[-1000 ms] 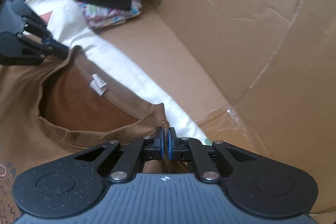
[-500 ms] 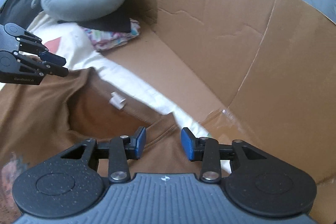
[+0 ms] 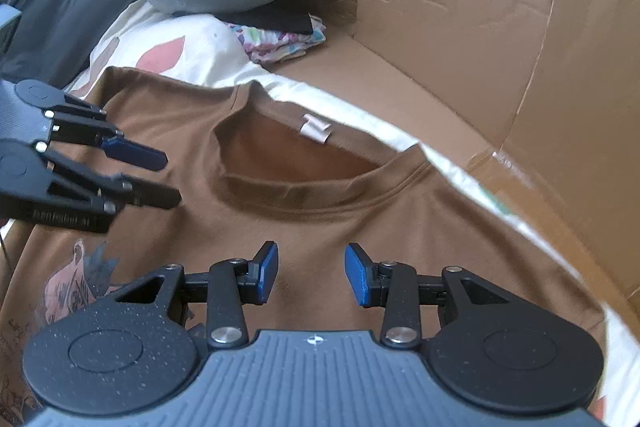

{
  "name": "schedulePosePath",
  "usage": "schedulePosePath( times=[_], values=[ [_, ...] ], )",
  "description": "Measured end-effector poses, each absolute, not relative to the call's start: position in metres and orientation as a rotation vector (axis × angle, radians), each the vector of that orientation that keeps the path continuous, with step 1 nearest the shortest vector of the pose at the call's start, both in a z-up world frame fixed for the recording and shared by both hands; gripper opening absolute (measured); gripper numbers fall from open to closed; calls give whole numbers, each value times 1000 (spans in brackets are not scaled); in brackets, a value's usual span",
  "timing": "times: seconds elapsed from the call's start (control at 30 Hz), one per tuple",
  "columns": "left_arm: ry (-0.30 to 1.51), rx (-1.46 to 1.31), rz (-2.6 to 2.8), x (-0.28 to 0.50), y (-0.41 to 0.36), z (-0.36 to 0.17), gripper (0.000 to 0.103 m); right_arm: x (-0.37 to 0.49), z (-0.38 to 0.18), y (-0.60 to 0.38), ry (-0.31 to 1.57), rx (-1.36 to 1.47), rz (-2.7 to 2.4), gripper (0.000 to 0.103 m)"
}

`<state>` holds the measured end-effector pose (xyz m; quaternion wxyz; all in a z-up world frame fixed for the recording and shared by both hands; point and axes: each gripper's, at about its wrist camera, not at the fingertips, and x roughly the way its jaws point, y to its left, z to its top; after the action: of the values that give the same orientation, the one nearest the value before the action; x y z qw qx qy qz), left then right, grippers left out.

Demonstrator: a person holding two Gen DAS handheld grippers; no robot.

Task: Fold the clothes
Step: 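Open the left gripper and pull both grippers back over the flat shirt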

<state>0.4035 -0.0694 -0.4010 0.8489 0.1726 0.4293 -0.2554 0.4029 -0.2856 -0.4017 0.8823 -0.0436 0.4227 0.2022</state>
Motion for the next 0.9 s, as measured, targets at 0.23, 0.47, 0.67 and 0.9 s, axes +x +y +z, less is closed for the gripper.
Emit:
schedulePosePath(
  times=[0.23,0.47,0.67,0.9],
  values=[
    [867,327,-509,408,-77,-420,34,406,-420,-278,885,-46,388,44],
    [812,316,-523,415,-86,-424,29,412,-426,-282,854,11,346,42],
    [791,298,-542,422,-88,-428,29,419,-430,-276,826,31,309,42],
    [778,289,-534,428,-89,-416,20,442,-424,-272,817,53,299,33]
  ],
)
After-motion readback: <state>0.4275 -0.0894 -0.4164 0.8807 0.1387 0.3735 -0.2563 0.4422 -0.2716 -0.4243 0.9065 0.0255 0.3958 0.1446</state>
